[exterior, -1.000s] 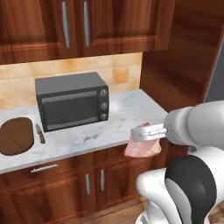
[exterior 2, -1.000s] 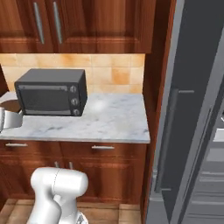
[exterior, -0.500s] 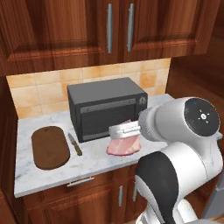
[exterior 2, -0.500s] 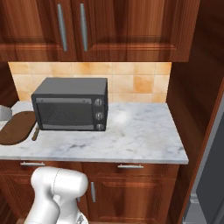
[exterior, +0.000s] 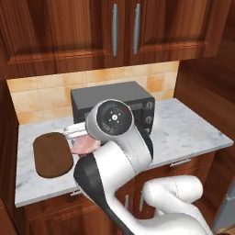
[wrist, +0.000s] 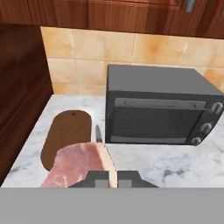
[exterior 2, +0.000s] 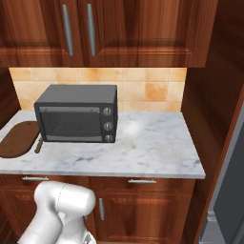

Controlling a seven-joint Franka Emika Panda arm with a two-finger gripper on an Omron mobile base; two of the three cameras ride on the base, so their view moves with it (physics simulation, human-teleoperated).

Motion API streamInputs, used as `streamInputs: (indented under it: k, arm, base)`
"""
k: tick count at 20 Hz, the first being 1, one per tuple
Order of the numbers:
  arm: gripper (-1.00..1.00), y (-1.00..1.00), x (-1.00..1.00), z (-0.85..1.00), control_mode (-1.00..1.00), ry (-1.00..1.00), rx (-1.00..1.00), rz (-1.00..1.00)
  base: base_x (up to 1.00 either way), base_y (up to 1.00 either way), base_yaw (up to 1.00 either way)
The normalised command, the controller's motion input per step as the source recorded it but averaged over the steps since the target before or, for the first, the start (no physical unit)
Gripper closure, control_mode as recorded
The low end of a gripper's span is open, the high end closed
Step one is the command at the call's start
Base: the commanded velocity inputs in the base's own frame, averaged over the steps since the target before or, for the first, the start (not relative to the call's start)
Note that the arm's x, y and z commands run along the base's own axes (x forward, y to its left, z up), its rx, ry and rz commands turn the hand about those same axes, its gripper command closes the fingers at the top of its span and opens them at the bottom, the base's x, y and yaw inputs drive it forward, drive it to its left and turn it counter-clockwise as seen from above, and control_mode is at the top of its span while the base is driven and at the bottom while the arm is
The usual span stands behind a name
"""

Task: Retrieve the steak from the fridge and place it on the cutting board.

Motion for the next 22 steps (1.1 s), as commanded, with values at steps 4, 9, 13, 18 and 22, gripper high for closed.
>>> streamInputs:
  k: [4,9,13,18,22]
  arm:
    - [1.00,0.85,0.99,-0.35,-1.00,0.12,-0.01,-0.05]
    - [1.00,0.38,0.82,-0.64,-1.00,0.20,0.00,0.00]
    - [1.00,0.34,0.68,-0.76,-1.00,0.20,0.00,0.00]
    - [1.00,0.50,0.73,-0.72,-1.00,0.08,0.00,0.00]
    - [1.00,0.65,0.82,-0.63,-1.00,0.00,0.00,0.00]
  base:
    - [0.00,0.00,0.00]
    - [0.00,0.00,0.00]
    - [0.00,0.00,0.00]
    - [0.00,0.00,0.00]
    - [0.00,0.00,0.00]
